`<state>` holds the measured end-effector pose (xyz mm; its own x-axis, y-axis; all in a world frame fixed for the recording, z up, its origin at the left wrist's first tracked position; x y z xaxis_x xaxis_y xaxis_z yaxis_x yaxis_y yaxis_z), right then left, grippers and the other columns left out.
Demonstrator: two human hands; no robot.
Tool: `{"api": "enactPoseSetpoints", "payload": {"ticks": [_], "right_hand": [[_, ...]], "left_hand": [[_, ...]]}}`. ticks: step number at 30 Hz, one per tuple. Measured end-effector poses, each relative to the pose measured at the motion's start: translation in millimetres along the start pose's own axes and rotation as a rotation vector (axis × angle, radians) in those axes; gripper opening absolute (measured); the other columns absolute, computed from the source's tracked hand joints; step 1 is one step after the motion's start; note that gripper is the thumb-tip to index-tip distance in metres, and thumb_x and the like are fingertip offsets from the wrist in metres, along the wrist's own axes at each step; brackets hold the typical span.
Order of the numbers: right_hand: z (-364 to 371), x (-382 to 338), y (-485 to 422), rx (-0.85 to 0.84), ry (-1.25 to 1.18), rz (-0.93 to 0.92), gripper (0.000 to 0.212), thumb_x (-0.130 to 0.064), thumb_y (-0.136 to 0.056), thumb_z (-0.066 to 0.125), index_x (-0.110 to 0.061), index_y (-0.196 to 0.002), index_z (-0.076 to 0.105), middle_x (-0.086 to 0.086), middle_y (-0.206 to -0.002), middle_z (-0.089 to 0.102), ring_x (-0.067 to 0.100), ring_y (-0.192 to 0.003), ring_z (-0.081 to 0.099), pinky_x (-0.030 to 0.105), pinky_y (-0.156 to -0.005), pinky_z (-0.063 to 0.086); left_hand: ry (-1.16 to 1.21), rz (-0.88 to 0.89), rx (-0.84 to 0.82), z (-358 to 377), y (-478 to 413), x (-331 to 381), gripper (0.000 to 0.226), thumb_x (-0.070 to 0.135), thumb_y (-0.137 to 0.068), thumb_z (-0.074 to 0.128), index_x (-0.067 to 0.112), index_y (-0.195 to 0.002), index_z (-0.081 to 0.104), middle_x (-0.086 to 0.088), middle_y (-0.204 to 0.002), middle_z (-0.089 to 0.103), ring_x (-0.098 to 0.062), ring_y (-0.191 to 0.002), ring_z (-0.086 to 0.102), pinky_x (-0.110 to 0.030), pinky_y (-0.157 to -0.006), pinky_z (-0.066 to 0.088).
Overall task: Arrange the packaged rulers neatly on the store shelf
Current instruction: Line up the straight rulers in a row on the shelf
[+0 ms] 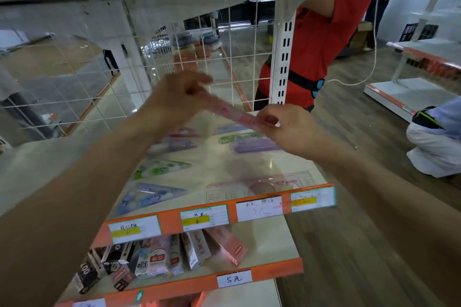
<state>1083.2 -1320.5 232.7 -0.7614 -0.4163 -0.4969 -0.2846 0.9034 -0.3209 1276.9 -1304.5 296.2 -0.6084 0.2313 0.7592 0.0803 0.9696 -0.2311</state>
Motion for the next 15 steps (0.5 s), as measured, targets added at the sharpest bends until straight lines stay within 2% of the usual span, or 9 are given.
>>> {"api": "enactPoseSetpoints", "payload": {"ticks": [2,3,5,7,8,10,11,13,15], "right_hand": [[3.5,-2.5,-0.1,0.027,-0.166,0.026,0.023,-0.036,-0.091,0.057,-0.015,-0.089,0.066,0.001,-0.082,0.067,0.021,-0.078,0.063,0.041,-0.074,0.052],[10.0,-2.6,2.4,0.027,-0.23,0.047,0.022,-0.033,-0.091,0.058,-0.012,-0.089,0.066,0.004,-0.083,0.067,0.023,-0.079,0.063,0.045,-0.076,0.052],[24.6,5.4,7.6,0.017,-0.331,0.111,0.014,-0.018,-0.091,0.059,-0.006,-0.096,0.064,0.007,-0.089,0.068,0.025,-0.085,0.063,0.042,-0.08,0.052],[36.2,13.8,12.7,-0.021,-0.373,0.148,0.007,-0.008,-0.091,0.056,-0.009,-0.096,0.061,0.001,-0.09,0.066,0.019,-0.086,0.062,0.028,-0.078,0.05],[40.0,14.8,14.0,-0.04,-0.358,0.144,0.009,-0.006,-0.09,0.055,-0.014,-0.091,0.059,-0.004,-0.085,0.063,0.013,-0.081,0.06,0.024,-0.075,0.047],[41.1,11.4,10.9,-0.04,-0.343,0.109,0.029,-0.002,-0.089,0.054,-0.026,-0.075,0.05,-0.014,-0.072,0.054,0.005,-0.069,0.051,0.027,-0.072,0.04],[41.0,9.0,7.7,-0.035,-0.349,0.1,0.036,0.0,-0.089,0.054,-0.03,-0.07,0.045,-0.015,-0.068,0.05,0.005,-0.067,0.047,0.029,-0.072,0.038],[39.3,2.1,2.8,-0.053,-0.305,0.096,0.037,-0.004,-0.09,0.053,-0.032,-0.068,0.042,-0.014,-0.068,0.049,0.009,-0.068,0.047,0.027,-0.071,0.039],[37.2,-4.2,2.5,-0.067,-0.268,0.097,0.033,-0.01,-0.091,0.051,-0.032,-0.068,0.042,-0.014,-0.071,0.052,0.006,-0.07,0.05,0.02,-0.068,0.041]], "left_hand": [[0.257,0.038,0.091,-7.4,-8.0,16.4,0.032,0.017,-0.083,0.068,0.019,-0.114,0.062,0.005,-0.101,0.068,-0.003,-0.082,0.062,-0.013,-0.073,0.049],[0.326,0.057,0.118,-4.3,-9.8,22.8,0.032,0.015,-0.083,0.068,0.015,-0.115,0.063,0.002,-0.105,0.068,-0.006,-0.09,0.063,-0.019,-0.083,0.051],[0.343,0.058,0.132,9.7,-13.7,26.2,0.037,0.024,-0.082,0.07,0.017,-0.118,0.062,0.001,-0.112,0.066,-0.011,-0.103,0.061,-0.028,-0.094,0.049],[0.339,0.005,0.08,30.2,-13.3,27.5,0.036,0.029,-0.084,0.069,0.021,-0.118,0.062,0.006,-0.108,0.065,-0.008,-0.1,0.06,-0.024,-0.088,0.047],[0.345,-0.021,0.043,40.2,-11.8,29.4,0.027,0.03,-0.085,0.067,0.021,-0.111,0.065,0.007,-0.101,0.067,-0.006,-0.093,0.061,-0.023,-0.083,0.047],[0.292,-0.04,-0.017,56.6,-8.1,38.7,0.016,0.034,-0.086,0.064,0.019,-0.089,0.07,0.007,-0.085,0.069,-0.006,-0.079,0.062,-0.022,-0.073,0.045],[0.254,-0.033,-0.037,61.7,-7.6,43.8,0.024,0.038,-0.086,0.062,0.016,-0.084,0.071,0.006,-0.081,0.07,-0.006,-0.075,0.062,-0.02,-0.069,0.044],[0.258,0.018,-0.037,64.2,-6.4,55.9,0.035,0.042,-0.087,0.06,0.01,-0.081,0.071,0.004,-0.078,0.071,-0.003,-0.07,0.062,-0.018,-0.065,0.045],[0.271,0.081,-0.038,61.2,-7.3,62.6,0.027,0.035,-0.088,0.062,0.01,-0.083,0.07,0.0,-0.076,0.072,-0.003,-0.067,0.063,-0.015,-0.065,0.05]]}}
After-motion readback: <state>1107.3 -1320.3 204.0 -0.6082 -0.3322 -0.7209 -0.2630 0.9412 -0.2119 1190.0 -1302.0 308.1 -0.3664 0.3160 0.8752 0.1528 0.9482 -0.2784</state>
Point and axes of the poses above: each hand's wrist, its own y-axis away from the middle knuckle, its own z-axis out of the palm, x = y × z, the point moved 6 cm from there along -y, towards the middle knuckle
